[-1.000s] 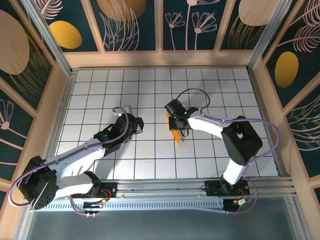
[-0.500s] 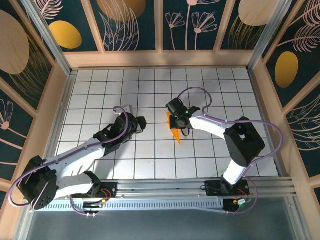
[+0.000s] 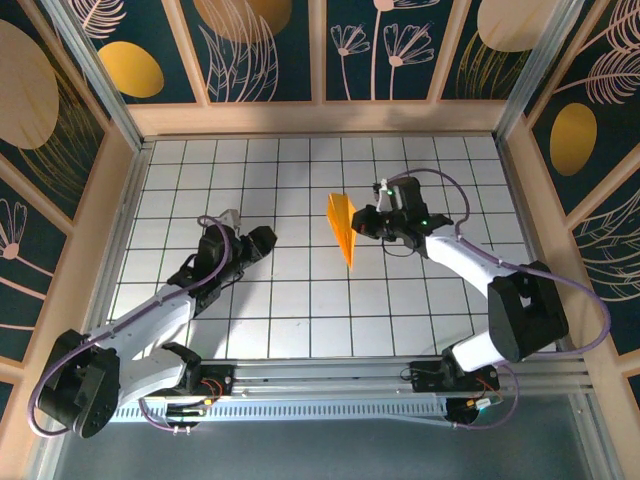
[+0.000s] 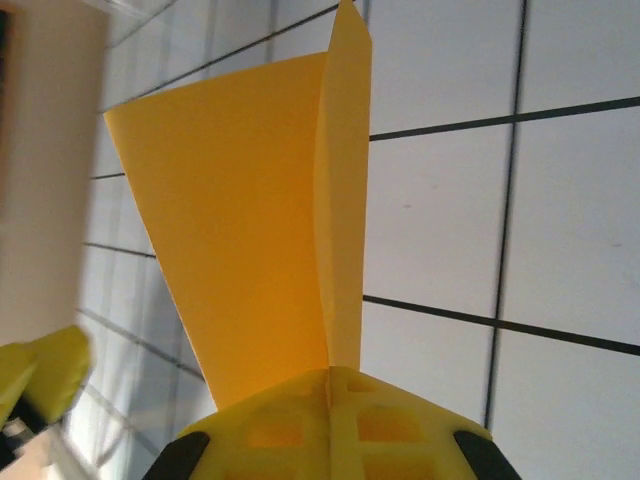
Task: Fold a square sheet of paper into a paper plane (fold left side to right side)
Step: Turn over the paper plane at the center of the table.
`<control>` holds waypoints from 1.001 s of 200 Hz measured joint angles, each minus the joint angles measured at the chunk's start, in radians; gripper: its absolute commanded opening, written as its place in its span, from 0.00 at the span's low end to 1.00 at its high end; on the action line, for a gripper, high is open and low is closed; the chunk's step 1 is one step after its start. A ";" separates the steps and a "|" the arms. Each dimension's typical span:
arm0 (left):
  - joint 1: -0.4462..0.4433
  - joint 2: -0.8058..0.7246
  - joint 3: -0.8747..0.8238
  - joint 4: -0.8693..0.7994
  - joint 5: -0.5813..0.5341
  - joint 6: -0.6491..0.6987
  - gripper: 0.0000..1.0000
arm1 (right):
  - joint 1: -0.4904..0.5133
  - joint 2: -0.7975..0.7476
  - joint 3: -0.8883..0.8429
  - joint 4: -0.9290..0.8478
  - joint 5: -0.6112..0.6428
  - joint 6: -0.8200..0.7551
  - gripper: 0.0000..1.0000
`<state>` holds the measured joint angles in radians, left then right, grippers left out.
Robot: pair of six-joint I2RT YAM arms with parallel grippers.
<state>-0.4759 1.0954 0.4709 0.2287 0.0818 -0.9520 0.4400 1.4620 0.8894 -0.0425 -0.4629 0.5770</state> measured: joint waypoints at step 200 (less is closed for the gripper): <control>0.051 -0.097 -0.053 -0.061 0.014 -0.021 0.63 | 0.103 0.423 -0.139 0.686 -0.277 0.347 0.00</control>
<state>-0.4252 0.9981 0.4179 0.1673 0.0956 -0.9733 0.5430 1.8851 0.7506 0.6437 -0.7403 0.9237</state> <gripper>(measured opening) 0.624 0.047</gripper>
